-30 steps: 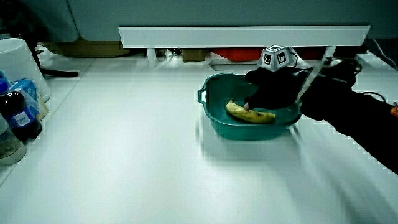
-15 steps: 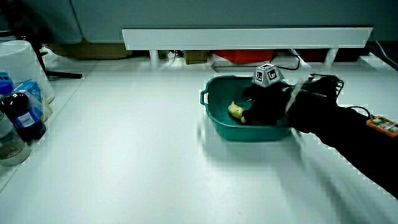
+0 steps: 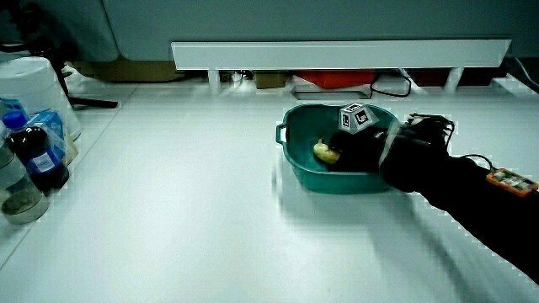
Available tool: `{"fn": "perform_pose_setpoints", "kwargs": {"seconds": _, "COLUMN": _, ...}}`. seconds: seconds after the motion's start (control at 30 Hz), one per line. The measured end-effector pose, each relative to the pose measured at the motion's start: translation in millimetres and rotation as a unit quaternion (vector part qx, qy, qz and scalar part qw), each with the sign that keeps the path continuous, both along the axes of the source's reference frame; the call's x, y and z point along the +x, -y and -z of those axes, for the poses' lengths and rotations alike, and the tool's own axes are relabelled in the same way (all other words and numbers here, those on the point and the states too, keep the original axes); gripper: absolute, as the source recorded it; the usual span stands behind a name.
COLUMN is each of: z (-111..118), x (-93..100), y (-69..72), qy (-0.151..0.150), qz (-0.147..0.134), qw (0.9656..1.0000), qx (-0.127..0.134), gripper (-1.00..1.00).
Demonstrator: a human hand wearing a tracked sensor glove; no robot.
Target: Pick banana from plate
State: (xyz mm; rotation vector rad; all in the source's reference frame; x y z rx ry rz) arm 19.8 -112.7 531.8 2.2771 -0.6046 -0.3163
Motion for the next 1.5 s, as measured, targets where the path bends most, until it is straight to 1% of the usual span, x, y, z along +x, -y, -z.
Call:
{"fn": "perform_pose_setpoints", "kwargs": {"seconds": 0.03, "z": -1.6, "x": 0.3, "y": -0.3, "qy": -0.003, "qz": 0.002, "qw": 1.0, "qx": 0.003, "gripper": 0.11}}
{"fn": "perform_pose_setpoints", "kwargs": {"seconds": 0.07, "z": -0.6, "x": 0.5, "y": -0.9, "qy": -0.002, "qz": 0.005, "qw": 0.9998, "qx": 0.018, "gripper": 0.16}}
{"fn": "perform_pose_setpoints", "kwargs": {"seconds": 0.1, "z": -3.0, "x": 1.1, "y": -0.3, "qy": -0.004, "qz": 0.004, "qw": 0.9999, "qx": 0.014, "gripper": 0.21}}
{"fn": "perform_pose_setpoints", "kwargs": {"seconds": 0.17, "z": 1.1, "x": 1.3, "y": 0.5, "qy": 0.003, "qz": 0.001, "qw": 0.9996, "qx": 0.03, "gripper": 0.32}}
{"fn": "perform_pose_setpoints", "kwargs": {"seconds": 0.2, "z": 0.2, "x": 1.0, "y": 0.2, "qy": -0.003, "qz": 0.004, "qw": 0.9993, "qx": 0.037, "gripper": 0.37}}
{"fn": "perform_pose_setpoints", "kwargs": {"seconds": 0.23, "z": 4.2, "x": 0.3, "y": -0.7, "qy": 0.005, "qz": 0.006, "qw": 0.999, "qx": 0.044, "gripper": 0.42}}
{"fn": "perform_pose_setpoints", "kwargs": {"seconds": 0.27, "z": 3.0, "x": -0.2, "y": -0.8, "qy": -0.002, "qz": 0.006, "qw": 0.9986, "qx": 0.052, "gripper": 0.47}}
{"fn": "perform_pose_setpoints", "kwargs": {"seconds": 0.3, "z": 5.6, "x": -0.8, "y": -1.6, "qy": 0.002, "qz": 0.012, "qw": 0.998, "qx": 0.062, "gripper": 0.53}}
{"fn": "perform_pose_setpoints", "kwargs": {"seconds": 0.43, "z": 5.8, "x": 0.8, "y": -0.8, "qy": 0.0, "qz": 0.01, "qw": 0.9978, "qx": 0.066, "gripper": 0.74}}
{"fn": "perform_pose_setpoints", "kwargs": {"seconds": 0.5, "z": 5.0, "x": 2.0, "y": -0.6, "qy": 0.006, "qz": 0.01, "qw": 0.9979, "qx": 0.064, "gripper": 0.84}}
{"fn": "perform_pose_setpoints", "kwargs": {"seconds": 0.53, "z": 7.7, "x": 2.5, "y": -0.9, "qy": 0.009, "qz": 0.01, "qw": 0.9976, "qx": 0.069, "gripper": 0.89}}
{"fn": "perform_pose_setpoints", "kwargs": {"seconds": 0.57, "z": 6.0, "x": 3.8, "y": -0.2, "qy": 0.008, "qz": 0.008, "qw": 0.9978, "qx": 0.066, "gripper": 0.95}}
{"fn": "perform_pose_setpoints", "kwargs": {"seconds": 0.6, "z": 7.4, "x": 5.3, "y": 0.6, "qy": 0.015, "qz": 0.003, "qw": 0.9975, "qx": 0.069, "gripper": 1.0}}
{"fn": "perform_pose_setpoints", "kwargs": {"seconds": 0.63, "z": 8.3, "x": 6.7, "y": 1.8, "qy": 0.018, "qz": -0.001, "qw": 0.9973, "qx": 0.072, "gripper": 1.0}}
{"fn": "perform_pose_setpoints", "kwargs": {"seconds": 0.67, "z": 8.7, "x": 7.9, "y": 3.1, "qy": 0.022, "qz": -0.004, "qw": 0.9977, "qx": 0.064, "gripper": 1.0}}
{"fn": "perform_pose_setpoints", "kwargs": {"seconds": 0.7, "z": 12.2, "x": 8.5, "y": 4.1, "qy": 0.022, "qz": -0.005, "qw": 0.997, "qx": 0.074, "gripper": 1.0}}
{"fn": "perform_pose_setpoints", "kwargs": {"seconds": 0.73, "z": 17.2, "x": 8.9, "y": 5.0, "qy": 0.033, "qz": -0.002, "qw": 0.9963, "qx": 0.079, "gripper": 1.0}}
{"fn": "perform_pose_setpoints", "kwargs": {"seconds": 0.77, "z": 15.4, "x": 10.3, "y": 7.4, "qy": 0.028, "qz": -0.006, "qw": 0.9968, "qx": 0.075, "gripper": 1.0}}
{"fn": "perform_pose_setpoints", "kwargs": {"seconds": 0.8, "z": 20.5, "x": 10.7, "y": 8.4, "qy": 0.034, "qz": -0.007, "qw": 0.996, "qx": 0.082, "gripper": 1.0}}
{"fn": "perform_pose_setpoints", "kwargs": {"seconds": 0.83, "z": 22.2, "x": 10.9, "y": 10.3, "qy": 0.037, "qz": -0.008, "qw": 0.9964, "qx": 0.076, "gripper": 1.0}}
{"fn": "perform_pose_setpoints", "kwargs": {"seconds": 0.87, "z": 27.3, "x": 10.7, "y": 11.6, "qy": 0.04, "qz": -0.007, "qw": 0.9952, "qx": 0.089, "gripper": 1.0}}
{"fn": "perform_pose_setpoints", "kwargs": {"seconds": 0.9, "z": 31.5, "x": 10.8, "y": 13.2, "qy": 0.044, "qz": -0.007, "qw": 0.9949, "qx": 0.091, "gripper": 1.0}}
{"fn": "perform_pose_setpoints", "kwargs": {"seconds": 0.93, "z": 34.2, "x": 10.9, "y": 15.0, "qy": 0.042, "qz": -0.008, "qw": 0.995, "qx": 0.09, "gripper": 1.0}}
{"fn": "perform_pose_setpoints", "kwargs": {"seconds": 0.97, "z": 39.8, "x": 10.7, "y": 16.2, "qy": 0.05, "qz": -0.005, "qw": 0.9946, "qx": 0.091, "gripper": 1.0}}
{"fn": "perform_pose_setpoints", "kwargs": {"seconds": 1.03, "z": 45.5, "x": 11.7, "y": 19.6, "qy": 0.05, "qz": -0.003, "qw": 0.9943, "qx": 0.094, "gripper": 1.0}}
{"fn": "perform_pose_setpoints", "kwargs": {"seconds": 1.07, "z": 50.9, "x": 12.4, "y": 20.6, "qy": 0.053, "qz": -0.003, "qw": 0.9934, "qx": 0.102, "gripper": 1.0}}
{"fn": "perform_pose_setpoints", "kwargs": {"seconds": 1.1, "z": 57.3, "x": 13.1, "y": 21.0, "qy": 0.06, "qz": -0.001, "qw": 0.9928, "qx": 0.104, "gripper": 1.0}}
{"fn": "perform_pose_setpoints", "kwargs": {"seconds": 1.13, "z": 57.7, "x": 14.7, "y": 22.9, "qy": 0.061, "qz": -0.003, "qw": 0.993, "qx": 0.101, "gripper": 1.0}}
{"fn": "perform_pose_setpoints", "kwargs": {"seconds": 1.17, "z": 65.7, "x": 15.9, "y": 23.2, "qy": 0.071, "qz": -0.003, "qw": 0.9917, "qx": 0.107, "gripper": 1.0}}
{"fn": "perform_pose_setpoints", "kwargs": {"seconds": 1.2, "z": 70.1, "x": 18.2, "y": 23.9, "qy": 0.076, "qz": -0.003, "qw": 0.9911, "qx": 0.109, "gripper": 1.0}}
{"fn": "perform_pose_setpoints", "kwargs": {"seconds": 1.23, "z": 74.8, "x": 20.8, "y": 24.6, "qy": 0.085, "qz": -0.003, "qw": 0.9906, "qx": 0.107, "gripper": 1.0}}
{"fn": "perform_pose_setpoints", "kwargs": {"seconds": 1.27, "z": 84.1, "x": 23.1, "y": 24.2, "qy": 0.093, "qz": -0.005, "qw": 0.9881, "qx": 0.122, "gripper": 1.0}}
{"fn": "perform_pose_setpoints", "kwargs": {"seconds": 1.3, "z": 93.5, "x": 24.6, "y": 23.7, "qy": 0.104, "qz": -0.002, "qw": 0.9863, "qx": 0.128, "gripper": 1.0}}
{"fn": "perform_pose_setpoints", "kwargs": {"seconds": 1.37, "z": 102.5, "x": 29.6, "y": 25.7, "qy": 0.113, "qz": -0.001, "qw": 0.9852, "qx": 0.129, "gripper": 1.0}}
{"fn": "perform_pose_setpoints", "kwargs": {"seconds": 1.4, "z": 105.7, "x": 32.9, "y": 27.0, "qy": 0.112, "qz": -0.002, "qw": 0.9849, "qx": 0.132, "gripper": 1.0}}
{"fn": "perform_pose_setpoints", "kwargs": {"seconds": 1.43, "z": 109.4, "x": 36.5, "y": 28.5, "qy": 0.125, "qz": -0.004, "qw": 0.985, "qx": 0.119, "gripper": 1.0}}
{"fn": "perform_pose_setpoints", "kwargs": {"seconds": 1.47, "z": 119.9, "x": 39.1, "y": 27.6, "qy": 0.126, "qz": -0.003, "qw": 0.9829, "qx": 0.134, "gripper": 1.0}}
{"fn": "perform_pose_setpoints", "kwargs": {"seconds": 1.5, "z": 118.9, "x": 43.7, "y": 29.8, "qy": 0.125, "qz": -0.004, "qw": 0.9841, "qx": 0.126, "gripper": 1.0}}
